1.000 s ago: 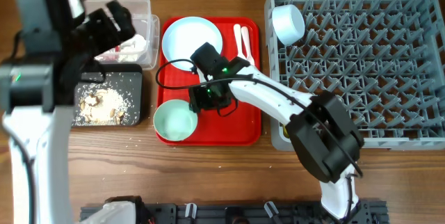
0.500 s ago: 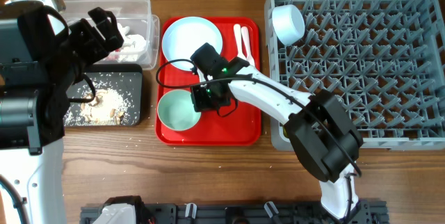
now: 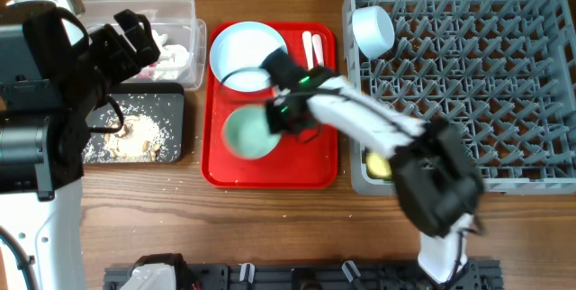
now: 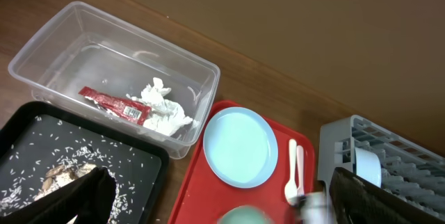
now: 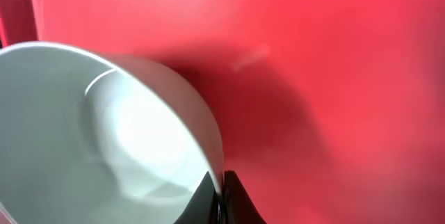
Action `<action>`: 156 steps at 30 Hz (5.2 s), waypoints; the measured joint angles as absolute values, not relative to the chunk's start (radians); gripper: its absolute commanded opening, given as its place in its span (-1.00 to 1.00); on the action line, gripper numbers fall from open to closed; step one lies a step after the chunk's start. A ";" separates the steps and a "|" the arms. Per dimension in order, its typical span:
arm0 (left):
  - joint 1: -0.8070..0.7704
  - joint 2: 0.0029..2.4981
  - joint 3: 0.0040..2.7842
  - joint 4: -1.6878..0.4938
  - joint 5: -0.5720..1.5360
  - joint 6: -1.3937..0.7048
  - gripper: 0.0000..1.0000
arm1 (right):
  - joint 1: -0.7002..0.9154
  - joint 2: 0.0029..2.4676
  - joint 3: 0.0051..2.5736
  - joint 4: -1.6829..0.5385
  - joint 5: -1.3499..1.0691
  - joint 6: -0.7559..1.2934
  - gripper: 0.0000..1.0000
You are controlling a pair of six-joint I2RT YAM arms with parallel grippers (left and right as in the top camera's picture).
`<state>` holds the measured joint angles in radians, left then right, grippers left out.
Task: Sort waste into correct bins and load items into the dishwasher rack
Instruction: 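Carry the mint-green bowl into the dish rack and release it, then reach the right gripper to the light-blue plate and grip its edge, then lift the light-blue plate off the red tray with the right gripper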
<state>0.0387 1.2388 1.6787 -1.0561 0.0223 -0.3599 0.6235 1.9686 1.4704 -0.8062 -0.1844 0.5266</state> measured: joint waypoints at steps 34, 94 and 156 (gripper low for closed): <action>0.039 1.239 1.679 -1.056 0.019 -0.356 1.00 | 0.404 1.796 1.465 -0.852 1.178 0.110 -0.91; 0.039 1.239 1.679 -1.056 0.020 -0.356 1.00 | 0.659 1.865 1.378 -0.838 0.996 -0.007 0.51; 0.039 1.239 1.679 -1.059 0.019 -0.356 1.00 | 0.639 2.214 1.576 -0.472 0.056 0.667 -0.87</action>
